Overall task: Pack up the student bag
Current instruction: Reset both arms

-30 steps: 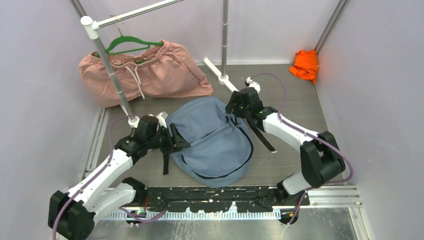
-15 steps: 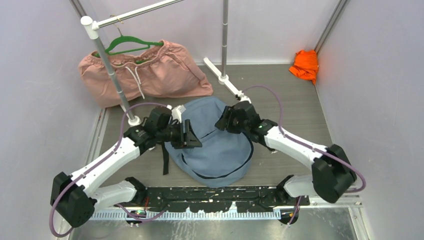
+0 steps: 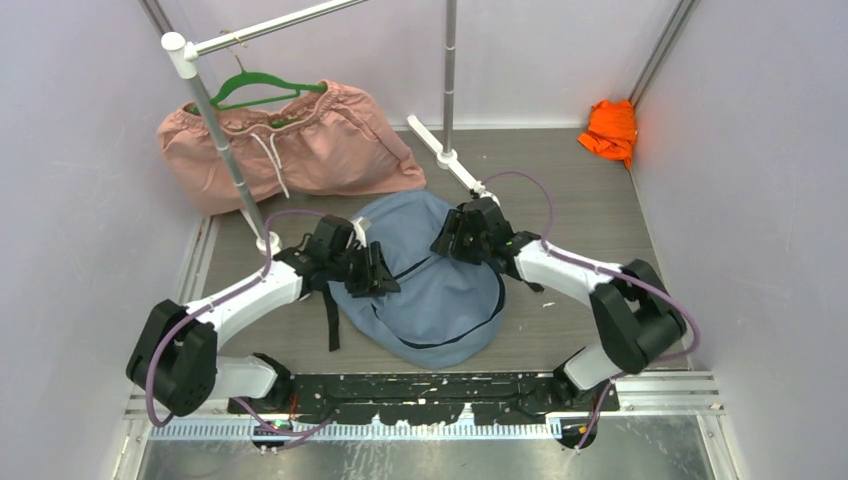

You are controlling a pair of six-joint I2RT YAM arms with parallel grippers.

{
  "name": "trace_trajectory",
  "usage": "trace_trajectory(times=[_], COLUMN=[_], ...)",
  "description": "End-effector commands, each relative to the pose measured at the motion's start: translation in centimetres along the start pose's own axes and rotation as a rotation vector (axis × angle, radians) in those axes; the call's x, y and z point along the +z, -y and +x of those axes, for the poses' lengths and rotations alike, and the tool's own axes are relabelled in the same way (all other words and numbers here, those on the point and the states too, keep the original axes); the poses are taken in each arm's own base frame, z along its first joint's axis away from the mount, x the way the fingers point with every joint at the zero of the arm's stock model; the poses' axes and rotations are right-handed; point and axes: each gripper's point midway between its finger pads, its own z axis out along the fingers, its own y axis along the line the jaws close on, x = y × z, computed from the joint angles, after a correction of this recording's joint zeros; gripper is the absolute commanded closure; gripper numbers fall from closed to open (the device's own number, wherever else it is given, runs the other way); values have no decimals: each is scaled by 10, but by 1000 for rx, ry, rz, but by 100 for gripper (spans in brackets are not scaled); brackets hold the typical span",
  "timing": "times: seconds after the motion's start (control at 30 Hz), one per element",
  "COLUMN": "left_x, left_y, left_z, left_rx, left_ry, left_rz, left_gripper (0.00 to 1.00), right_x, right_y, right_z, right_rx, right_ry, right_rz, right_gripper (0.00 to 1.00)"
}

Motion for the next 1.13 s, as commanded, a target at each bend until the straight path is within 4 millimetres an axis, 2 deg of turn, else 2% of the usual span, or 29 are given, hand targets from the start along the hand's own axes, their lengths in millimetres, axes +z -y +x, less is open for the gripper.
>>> trace_trajectory(times=[0.0, 0.07, 0.13, 0.17, 0.2, 0.23, 0.27, 0.3, 0.43, 0.5, 0.6, 0.73, 0.93, 1.1], left_x=[-29, -57, -89, -104, -117, -129, -138, -144, -151, -149, -147, -158, -164, -168], left_y=[29, 49, 65, 66, 65, 59, 54, 46, 14, 5, -1, -12, -1, 4], left_z=[-32, -42, -56, -63, -68, -72, -72, -69, -66, -61, -55, -58, -67, -73], left_rx=[102, 151, 203, 221, 227, 220, 216, 227, 176, 125, 67, 42, 72, 77], left_ry=[103, 159, 250, 299, 335, 365, 374, 360, 340, 332, 332, 382, 441, 463], left_rz=[33, 56, 48, 14, -26, -79, -126, -176, -343, -376, -385, -449, -396, -394], left_gripper=[52, 51, 49, 47, 45, 35, 30, 29, 29, 28, 26, 26, 27, 27], right_x=[-62, -99, -134, -150, -170, -183, -193, -200, -210, -211, -210, -209, -217, -212], right_y=[-16, -14, 0, 12, 31, 45, 60, 74, 131, 143, 146, 144, 142, 141], right_z=[-42, -62, -85, -95, -108, -115, -121, -126, -133, -131, -129, -127, -131, -132], right_rx=[-56, -95, -103, -94, -66, -32, 5, 44, 206, 248, 251, 251, 265, 278], right_ry=[124, 207, 316, 373, 435, 465, 475, 473, 412, 385, 373, 388, 438, 444], right_rz=[6, 55, 155, 232, 339, 407, 464, 507, 649, 684, 698, 665, 656, 642], right_gripper=[31, 24, 7, 1, 0, 0, 0, 0, 0, 0, 0, 0, 0, 0])
